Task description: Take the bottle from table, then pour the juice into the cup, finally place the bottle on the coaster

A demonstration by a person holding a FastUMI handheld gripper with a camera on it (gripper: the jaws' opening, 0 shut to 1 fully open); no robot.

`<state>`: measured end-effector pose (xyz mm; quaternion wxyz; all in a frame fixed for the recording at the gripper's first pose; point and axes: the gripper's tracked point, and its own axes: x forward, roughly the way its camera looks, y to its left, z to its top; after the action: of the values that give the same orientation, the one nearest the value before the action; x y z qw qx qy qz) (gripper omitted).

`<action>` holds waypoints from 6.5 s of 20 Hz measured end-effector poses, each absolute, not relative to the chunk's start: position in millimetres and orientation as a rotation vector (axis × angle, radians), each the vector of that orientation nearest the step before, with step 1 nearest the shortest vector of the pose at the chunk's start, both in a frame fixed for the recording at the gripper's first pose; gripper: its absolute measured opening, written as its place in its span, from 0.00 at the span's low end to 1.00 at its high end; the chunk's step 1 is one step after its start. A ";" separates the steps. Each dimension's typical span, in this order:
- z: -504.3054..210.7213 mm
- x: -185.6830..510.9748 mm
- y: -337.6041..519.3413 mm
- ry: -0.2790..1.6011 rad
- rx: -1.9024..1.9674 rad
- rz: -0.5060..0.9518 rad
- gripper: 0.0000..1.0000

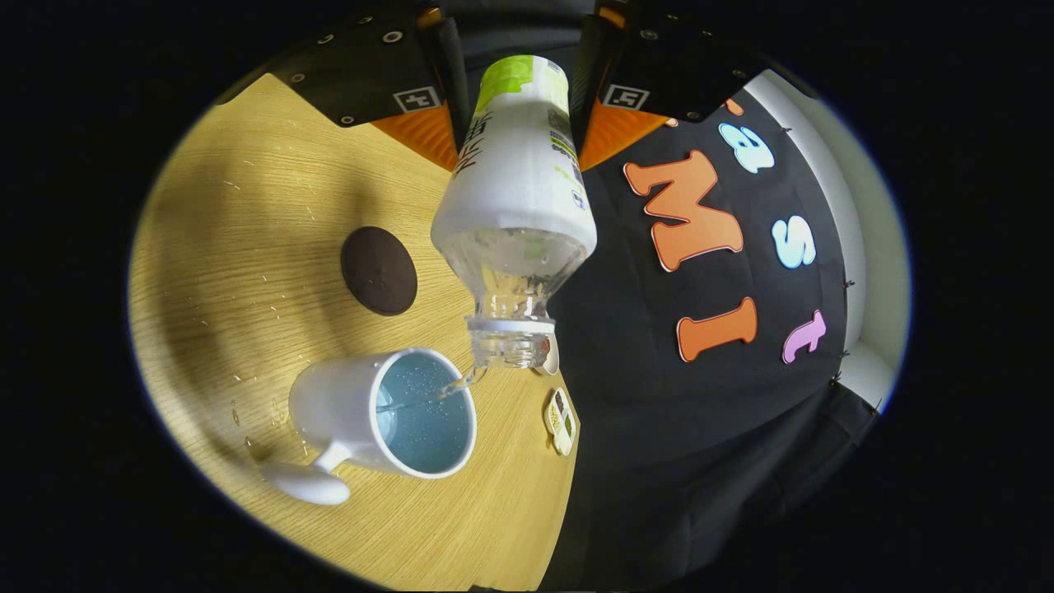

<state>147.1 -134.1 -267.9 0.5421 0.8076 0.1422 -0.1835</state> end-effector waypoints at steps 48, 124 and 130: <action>-248.6 148.6 -150.3 0.298 2.092 -0.441 0.56; -319.1 208.5 -169.1 0.460 0.041 -0.293 0.59; -338.5 207.1 -173.1 0.474 0.031 -0.301 0.60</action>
<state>207.1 -173.1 -338.5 0.9608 0.0154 0.2337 -0.1484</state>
